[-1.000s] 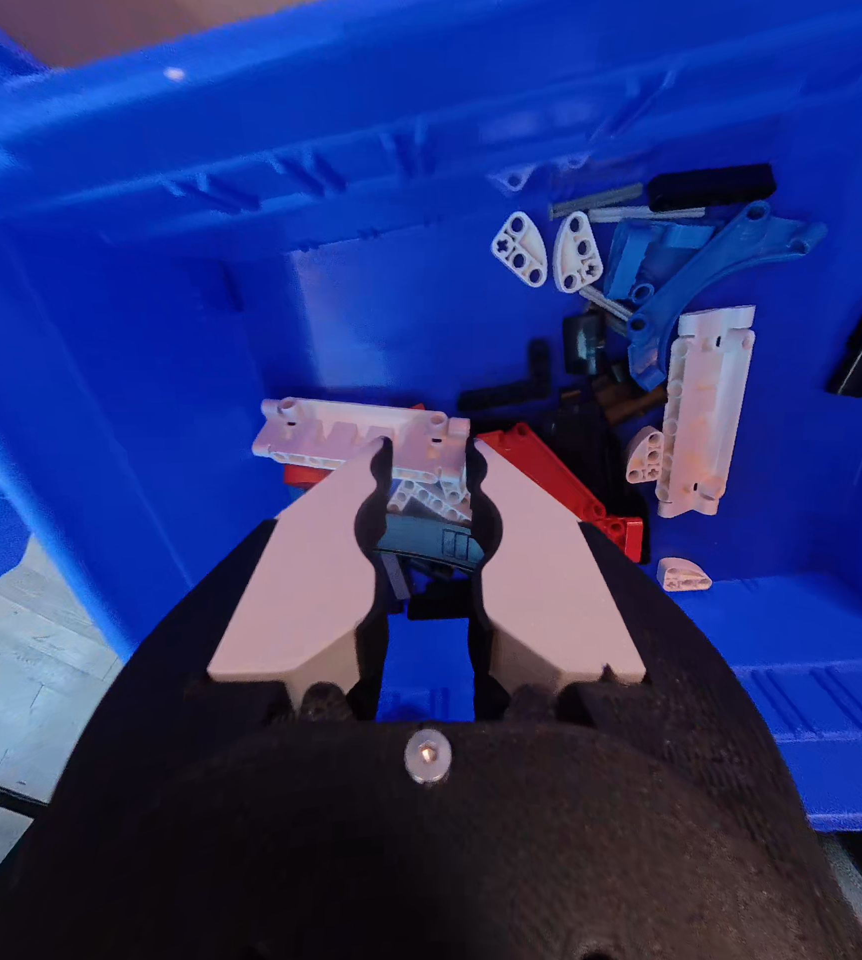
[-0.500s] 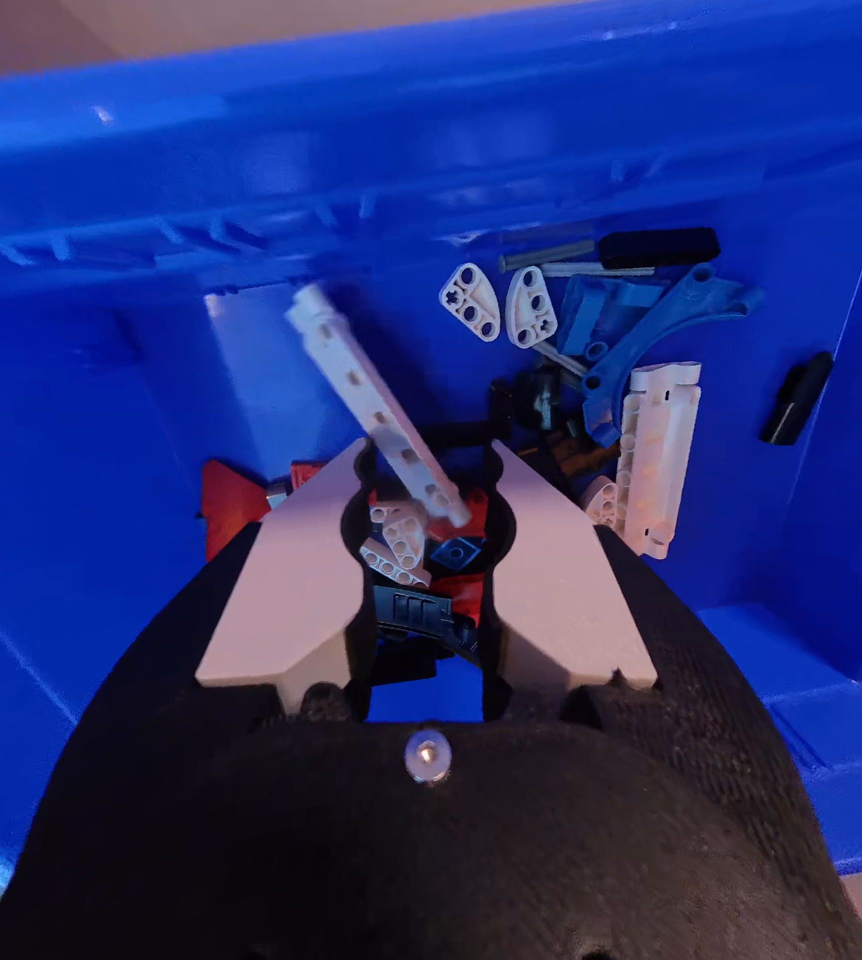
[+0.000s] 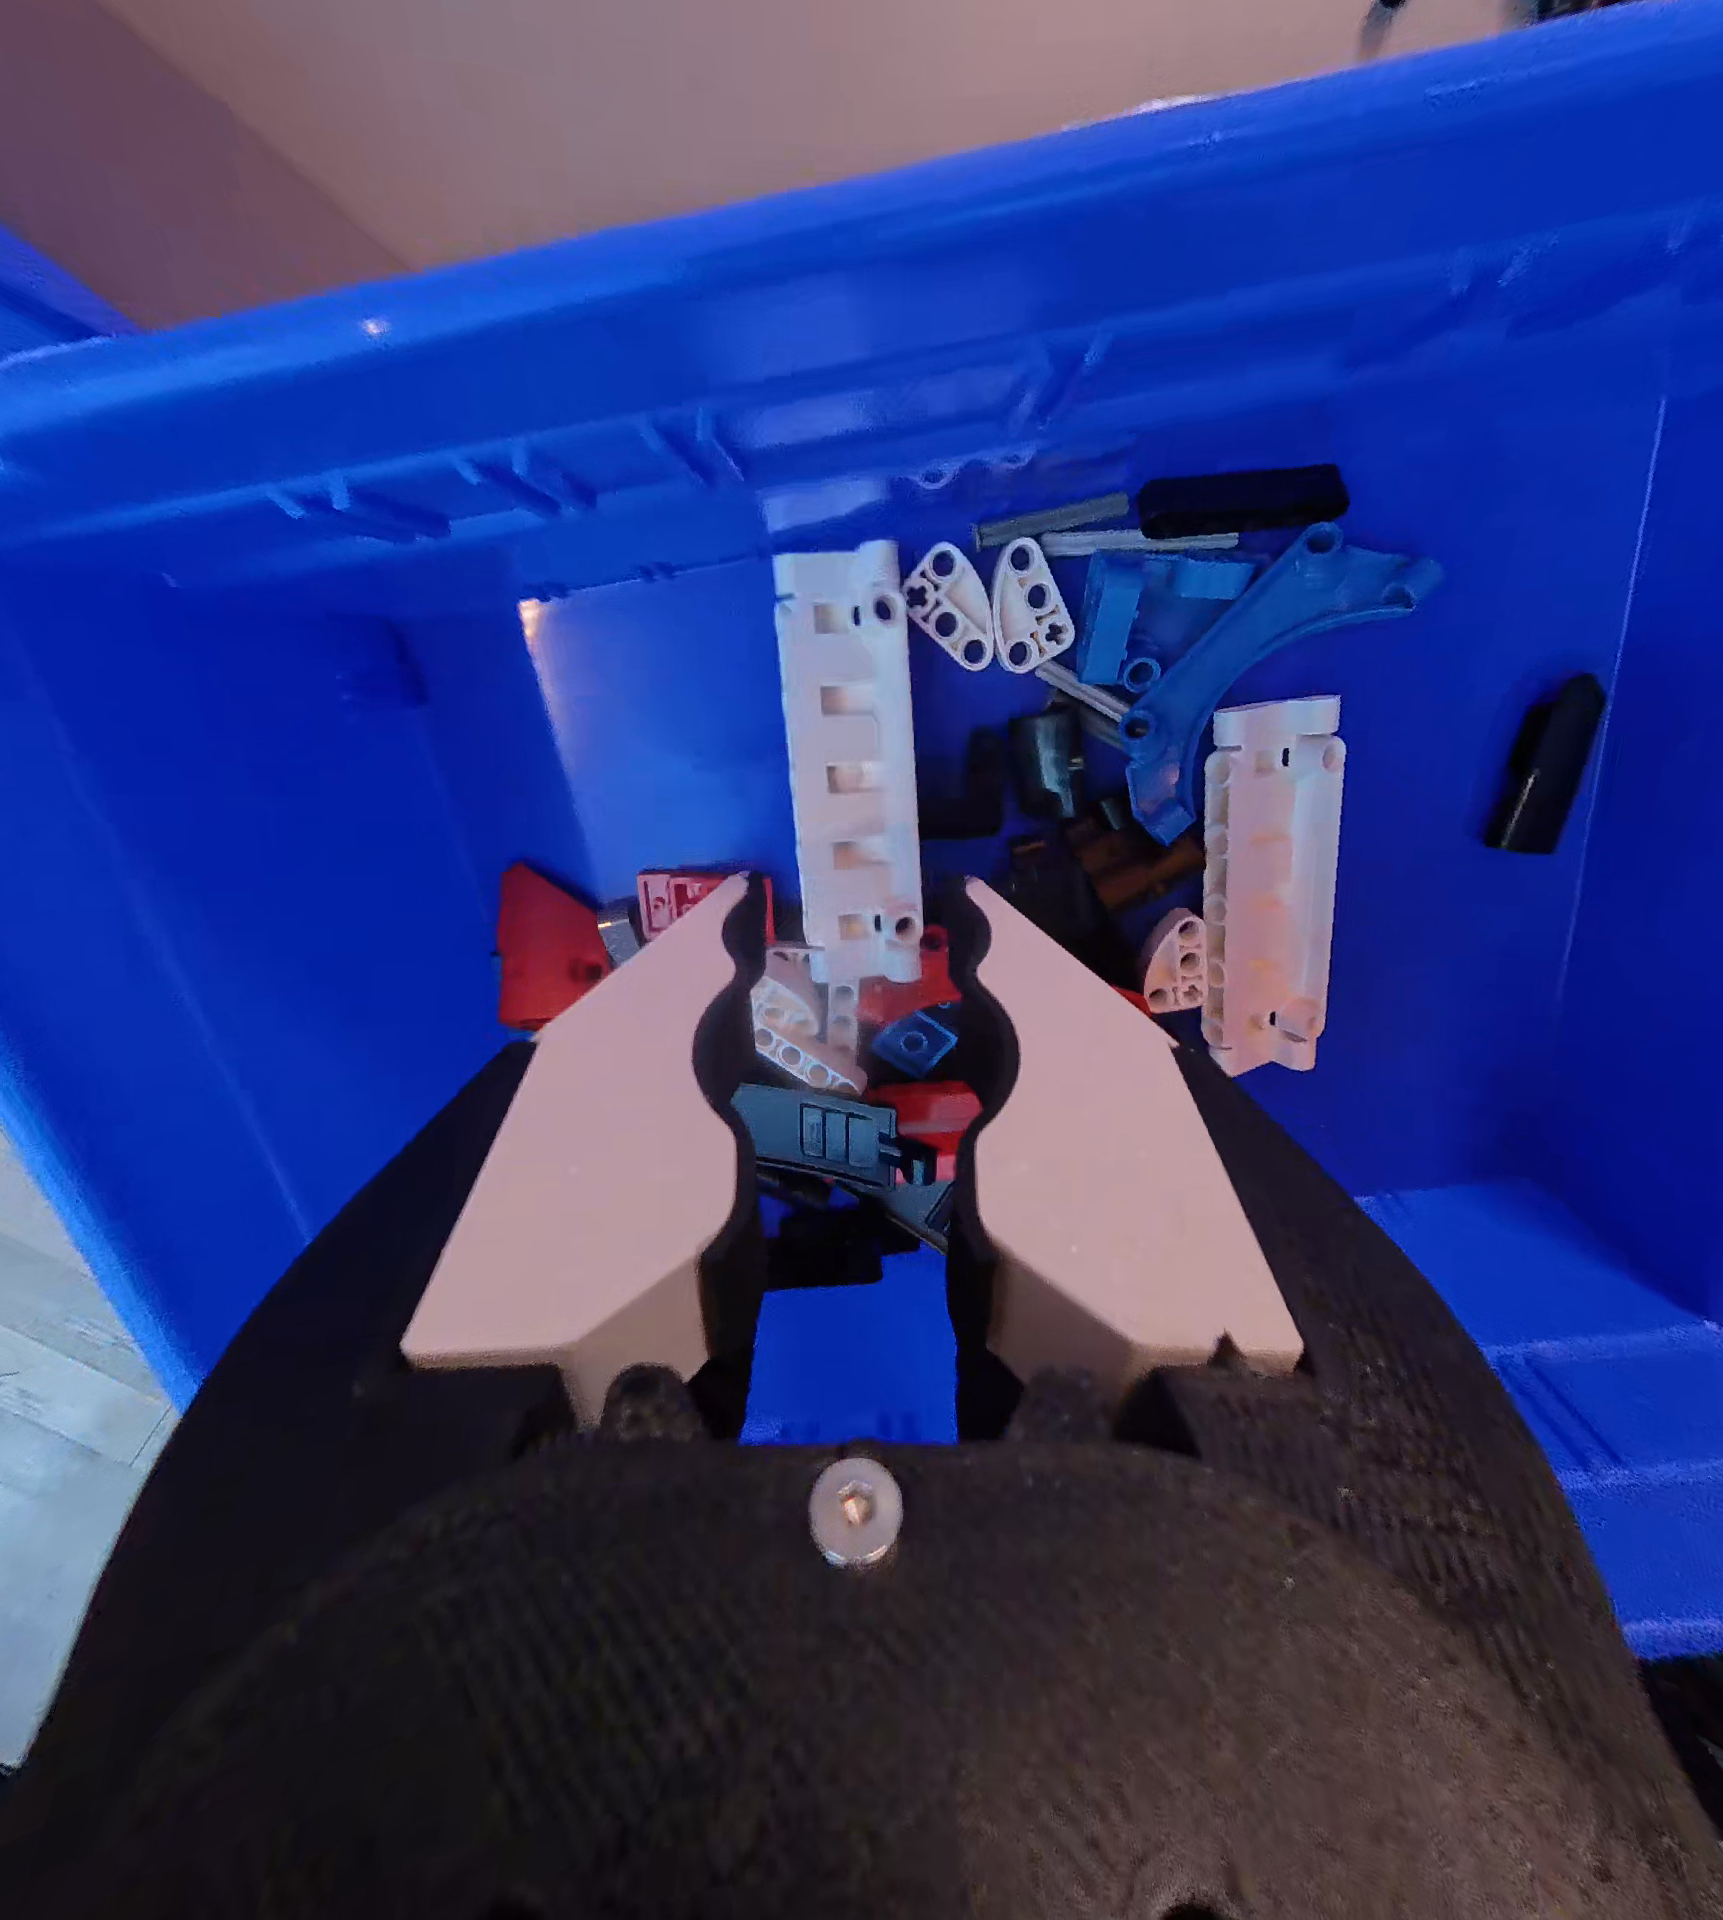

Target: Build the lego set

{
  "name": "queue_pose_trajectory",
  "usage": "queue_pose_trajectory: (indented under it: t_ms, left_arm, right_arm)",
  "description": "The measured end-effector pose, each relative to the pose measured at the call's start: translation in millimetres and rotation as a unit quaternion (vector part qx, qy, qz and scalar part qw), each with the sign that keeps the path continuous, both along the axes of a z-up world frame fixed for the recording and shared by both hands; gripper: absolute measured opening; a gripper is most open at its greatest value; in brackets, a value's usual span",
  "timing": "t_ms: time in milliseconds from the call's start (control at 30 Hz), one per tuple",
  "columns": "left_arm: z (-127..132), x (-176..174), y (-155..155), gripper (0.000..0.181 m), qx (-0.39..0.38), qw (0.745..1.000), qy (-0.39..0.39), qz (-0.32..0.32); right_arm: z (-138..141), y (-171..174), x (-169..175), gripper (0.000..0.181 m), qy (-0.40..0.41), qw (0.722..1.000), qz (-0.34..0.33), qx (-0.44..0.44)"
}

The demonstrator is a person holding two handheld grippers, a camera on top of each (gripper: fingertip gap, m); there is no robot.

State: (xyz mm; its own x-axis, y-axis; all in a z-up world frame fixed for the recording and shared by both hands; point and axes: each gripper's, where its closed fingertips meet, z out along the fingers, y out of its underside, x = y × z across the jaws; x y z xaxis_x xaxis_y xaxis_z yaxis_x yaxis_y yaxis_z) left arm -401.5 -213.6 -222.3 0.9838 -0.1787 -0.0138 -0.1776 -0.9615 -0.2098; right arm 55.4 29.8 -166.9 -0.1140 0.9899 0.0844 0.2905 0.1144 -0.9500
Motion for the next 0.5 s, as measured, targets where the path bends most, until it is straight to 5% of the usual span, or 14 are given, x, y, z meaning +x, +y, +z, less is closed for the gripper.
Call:
queue_pose_trajectory:
  t_ms: [33,400,500]
  left_arm:
    - [2,2,-2,0.034,-0.004,1.000,-0.002,-0.002]
    - [-19,3,-3,0.047,-0.029,0.999,0.005,-0.016]
    - [-28,2,0,0.028,-0.036,0.999,0.006,-0.022]
  right_arm:
    - [0,0,0,0.029,-0.001,1.000,0.000,0.000]
    - [2,-3,-6,0.029,-0.009,1.000,0.003,0.008]
    - [2,-4,-7,0.029,-0.012,1.000,0.003,0.010]
